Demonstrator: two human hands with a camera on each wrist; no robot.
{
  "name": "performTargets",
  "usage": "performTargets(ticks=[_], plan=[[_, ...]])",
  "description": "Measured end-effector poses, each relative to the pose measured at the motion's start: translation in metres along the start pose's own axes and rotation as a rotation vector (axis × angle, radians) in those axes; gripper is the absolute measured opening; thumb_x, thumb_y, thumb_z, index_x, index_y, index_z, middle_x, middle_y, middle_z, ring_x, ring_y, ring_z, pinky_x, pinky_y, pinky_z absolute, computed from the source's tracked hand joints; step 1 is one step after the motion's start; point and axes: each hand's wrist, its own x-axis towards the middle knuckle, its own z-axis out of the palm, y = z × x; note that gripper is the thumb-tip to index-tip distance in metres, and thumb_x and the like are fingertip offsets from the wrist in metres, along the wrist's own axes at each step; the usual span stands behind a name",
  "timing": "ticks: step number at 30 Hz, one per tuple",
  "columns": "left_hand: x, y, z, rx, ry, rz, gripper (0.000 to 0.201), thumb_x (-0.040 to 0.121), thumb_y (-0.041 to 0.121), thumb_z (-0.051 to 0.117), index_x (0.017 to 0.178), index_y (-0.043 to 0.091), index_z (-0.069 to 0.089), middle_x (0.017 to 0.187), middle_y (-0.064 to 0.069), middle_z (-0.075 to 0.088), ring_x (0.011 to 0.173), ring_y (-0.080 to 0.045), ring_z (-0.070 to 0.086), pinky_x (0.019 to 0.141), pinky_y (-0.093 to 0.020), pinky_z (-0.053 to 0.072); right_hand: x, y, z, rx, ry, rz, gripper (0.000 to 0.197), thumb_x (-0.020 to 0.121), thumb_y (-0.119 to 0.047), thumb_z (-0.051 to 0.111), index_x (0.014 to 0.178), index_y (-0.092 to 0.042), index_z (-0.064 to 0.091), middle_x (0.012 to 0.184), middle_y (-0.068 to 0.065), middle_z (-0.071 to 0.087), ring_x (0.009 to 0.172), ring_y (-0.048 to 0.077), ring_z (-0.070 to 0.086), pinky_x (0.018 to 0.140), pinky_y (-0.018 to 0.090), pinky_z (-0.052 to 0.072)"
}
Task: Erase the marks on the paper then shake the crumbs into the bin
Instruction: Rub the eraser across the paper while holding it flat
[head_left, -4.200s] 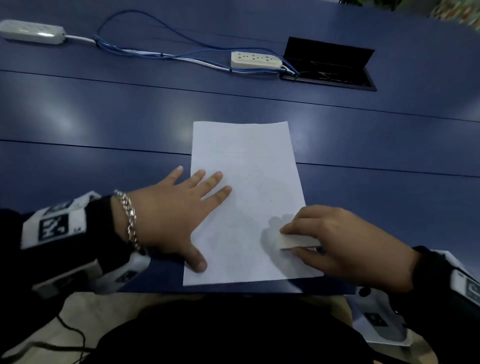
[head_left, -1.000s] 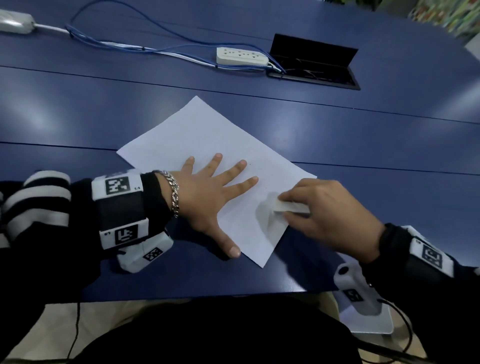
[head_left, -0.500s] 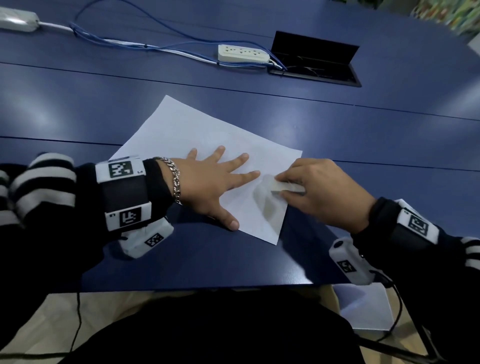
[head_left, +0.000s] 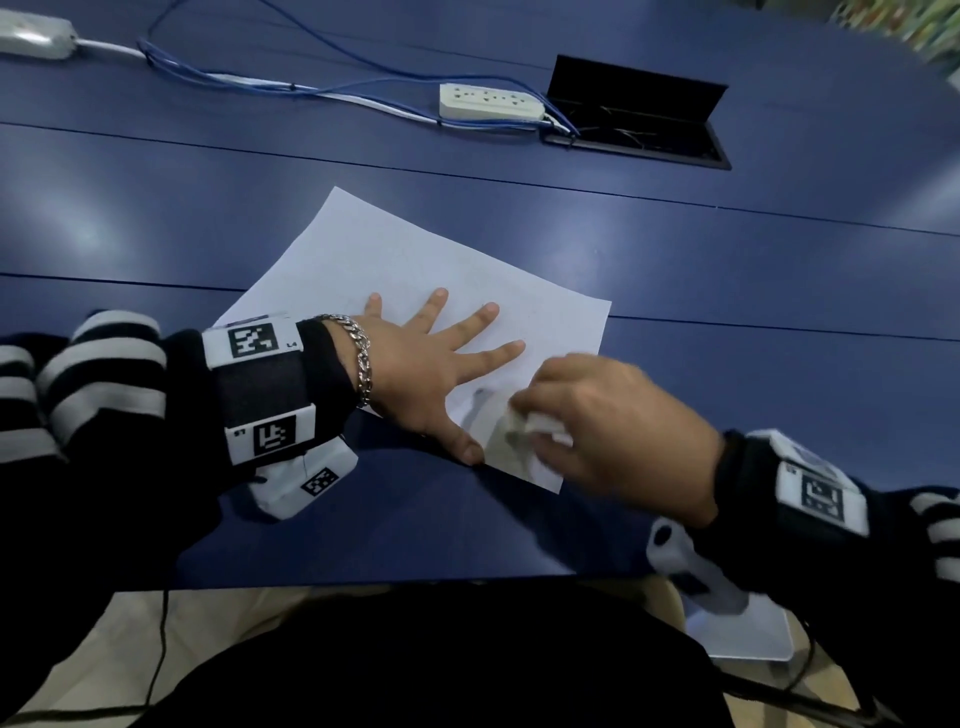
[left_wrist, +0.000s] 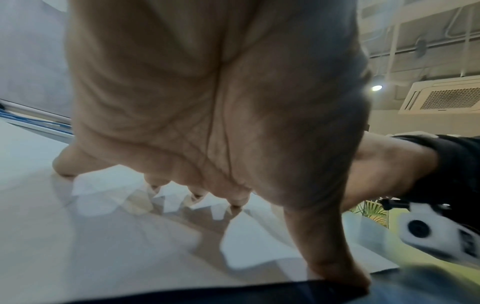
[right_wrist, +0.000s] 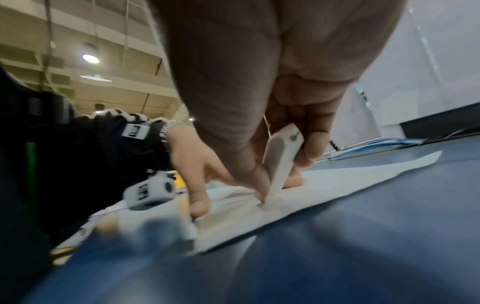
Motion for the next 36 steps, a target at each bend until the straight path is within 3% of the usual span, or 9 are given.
performTargets(ticks=[3, 6, 12, 17, 20, 25, 31, 34, 36], plan=[[-0.001, 0.001, 0.000, 0.004, -0.004, -0.003, 0.117, 0.069, 0.100, 0.049, 0.144, 0.065, -0.034, 0.155, 0.022, -0.051, 0.153, -0.035, -0.036, 0.112, -0.084, -0.002, -0.012, -0.008, 0.002, 0.040, -0.069, -0.099, 0.029, 0.094, -0.040, 0.052, 0.112, -0.026, 0.070, 0.098, -0.005, 0.063, 0.090, 0.018, 0.059, 0.075, 0.032, 0.052], [-0.001, 0.001, -0.001, -0.005, -0.015, -0.005, 0.118, 0.070, 0.098, 0.051, 0.144, 0.065, -0.035, 0.153, 0.024, -0.052, 0.152, -0.035, -0.037, 0.111, -0.085, -0.002, -0.002, 0.016, -0.005, 0.055, 0.019, 0.037, 0.028, 0.092, -0.043, 0.061, 0.111, -0.026, 0.072, 0.098, -0.006, 0.065, 0.093, 0.019, 0.063, 0.077, 0.037, 0.055], [-0.002, 0.004, -0.002, 0.001, -0.030, -0.031, 0.118, 0.070, 0.098, 0.051, 0.142, 0.066, -0.037, 0.151, 0.025, -0.054, 0.152, -0.037, -0.037, 0.109, -0.088, 0.001, -0.023, -0.012, 0.013, -0.033, -0.012, -0.034, 0.026, 0.093, -0.038, 0.053, 0.104, -0.021, 0.070, 0.095, -0.004, 0.059, 0.088, 0.021, 0.058, 0.071, 0.040, 0.054], [-0.003, 0.006, -0.003, -0.011, -0.034, -0.035, 0.119, 0.070, 0.098, 0.052, 0.143, 0.066, -0.036, 0.152, 0.025, -0.053, 0.152, -0.037, -0.036, 0.109, -0.088, 0.003, -0.016, 0.005, 0.003, 0.027, 0.078, 0.093, 0.031, 0.091, -0.045, 0.054, 0.104, -0.023, 0.072, 0.093, -0.005, 0.064, 0.089, 0.020, 0.063, 0.072, 0.040, 0.056], [-0.004, 0.006, -0.003, -0.012, -0.033, -0.040, 0.119, 0.070, 0.097, 0.052, 0.142, 0.066, -0.037, 0.151, 0.025, -0.054, 0.152, -0.036, -0.037, 0.109, -0.088, 0.003, -0.024, -0.011, 0.008, -0.006, 0.001, 0.051, 0.034, 0.090, -0.046, 0.046, 0.099, -0.022, 0.069, 0.093, -0.005, 0.062, 0.086, 0.020, 0.061, 0.071, 0.040, 0.055], [-0.004, 0.005, -0.003, -0.028, -0.036, -0.031, 0.119, 0.070, 0.096, 0.054, 0.143, 0.066, -0.035, 0.152, 0.026, -0.052, 0.152, -0.035, -0.038, 0.109, -0.088, 0.003, -0.028, -0.002, 0.005, -0.007, 0.046, 0.137, 0.025, 0.090, -0.042, 0.056, 0.095, -0.022, 0.069, 0.090, -0.006, 0.062, 0.084, 0.020, 0.061, 0.069, 0.040, 0.055], [-0.002, 0.000, -0.003, -0.029, 0.016, 0.068, 0.126, 0.071, 0.090, 0.065, 0.149, 0.063, -0.030, 0.158, 0.028, -0.044, 0.153, -0.033, -0.035, 0.110, -0.087, -0.003, -0.029, -0.001, -0.006, 0.126, 0.046, 0.024, 0.026, 0.086, -0.037, 0.064, 0.107, -0.025, 0.073, 0.094, -0.007, 0.067, 0.087, 0.016, 0.066, 0.076, 0.034, 0.056], [-0.005, -0.014, -0.009, -0.046, 0.075, 0.235, 0.143, 0.069, 0.072, 0.084, 0.157, 0.049, -0.027, 0.168, 0.027, -0.024, 0.157, -0.019, -0.028, 0.119, -0.069, -0.017, -0.015, 0.038, -0.027, 0.173, 0.220, 0.090, 0.025, 0.084, -0.030, 0.074, 0.109, -0.026, 0.074, 0.096, -0.010, 0.068, 0.083, 0.008, 0.062, 0.078, 0.025, 0.051], [-0.011, -0.026, -0.013, -0.105, 0.124, 0.291, 0.146, 0.067, 0.067, 0.088, 0.159, 0.046, -0.025, 0.170, 0.025, -0.019, 0.155, -0.010, -0.026, 0.121, -0.052, -0.022, -0.011, 0.057, -0.030, 0.132, 0.184, 0.135, 0.027, 0.086, -0.033, 0.073, 0.112, -0.027, 0.074, 0.099, -0.013, 0.066, 0.086, 0.008, 0.062, 0.081, 0.028, 0.051]])
